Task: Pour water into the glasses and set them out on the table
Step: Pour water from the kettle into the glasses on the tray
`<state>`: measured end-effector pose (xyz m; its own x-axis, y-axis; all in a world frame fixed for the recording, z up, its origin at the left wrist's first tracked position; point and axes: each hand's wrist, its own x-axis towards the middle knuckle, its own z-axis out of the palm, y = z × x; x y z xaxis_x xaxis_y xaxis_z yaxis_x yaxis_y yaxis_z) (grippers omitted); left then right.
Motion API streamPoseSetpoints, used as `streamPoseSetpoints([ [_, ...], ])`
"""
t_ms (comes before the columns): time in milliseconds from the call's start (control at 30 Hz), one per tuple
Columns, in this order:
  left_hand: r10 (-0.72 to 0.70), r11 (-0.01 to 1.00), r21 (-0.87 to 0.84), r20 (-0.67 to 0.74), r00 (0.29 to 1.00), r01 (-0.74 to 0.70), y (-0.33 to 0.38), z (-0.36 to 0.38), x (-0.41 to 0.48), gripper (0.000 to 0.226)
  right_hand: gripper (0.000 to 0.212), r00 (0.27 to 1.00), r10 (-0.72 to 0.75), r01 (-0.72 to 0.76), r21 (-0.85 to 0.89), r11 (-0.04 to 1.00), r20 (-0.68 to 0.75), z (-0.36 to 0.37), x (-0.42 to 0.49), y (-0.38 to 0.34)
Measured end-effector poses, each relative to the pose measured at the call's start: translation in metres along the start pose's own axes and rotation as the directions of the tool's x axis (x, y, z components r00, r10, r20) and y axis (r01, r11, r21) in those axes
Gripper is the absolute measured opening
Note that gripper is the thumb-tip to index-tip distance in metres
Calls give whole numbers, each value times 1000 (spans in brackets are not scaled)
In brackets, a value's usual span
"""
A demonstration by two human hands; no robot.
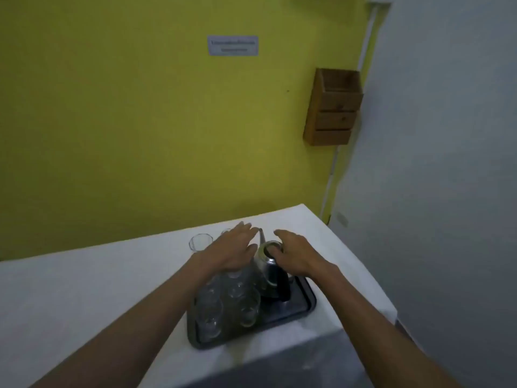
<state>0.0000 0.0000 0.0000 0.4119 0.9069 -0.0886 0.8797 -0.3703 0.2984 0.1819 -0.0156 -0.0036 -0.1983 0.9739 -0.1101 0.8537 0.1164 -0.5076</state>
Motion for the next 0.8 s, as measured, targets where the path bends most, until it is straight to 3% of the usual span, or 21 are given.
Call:
streamPoseSetpoints([
  [233, 60, 998, -9, 14, 998, -60, 5, 36, 17, 53, 38, 987, 152, -144, 132, 981, -50, 34, -11, 22],
  [367, 84, 996, 22, 13, 996, -84, 7, 52, 31, 56, 13, 970, 243, -235, 214, 948, -11, 51, -2, 34],
  [600, 91, 995, 42, 31, 995, -92, 9, 67, 47, 54, 34, 932, 347, -357, 444, 822, 107, 76, 10, 56],
  [700, 94, 995, 26, 31, 995, -95, 8, 76, 45, 55, 40, 918, 331, -393, 619, 681, 219, 84, 7, 63],
  [800, 109, 994, 31, 13, 994, -109, 8, 81, 43, 55, 42, 905, 353, -407, 723, 558, 237, 88, 6, 66],
])
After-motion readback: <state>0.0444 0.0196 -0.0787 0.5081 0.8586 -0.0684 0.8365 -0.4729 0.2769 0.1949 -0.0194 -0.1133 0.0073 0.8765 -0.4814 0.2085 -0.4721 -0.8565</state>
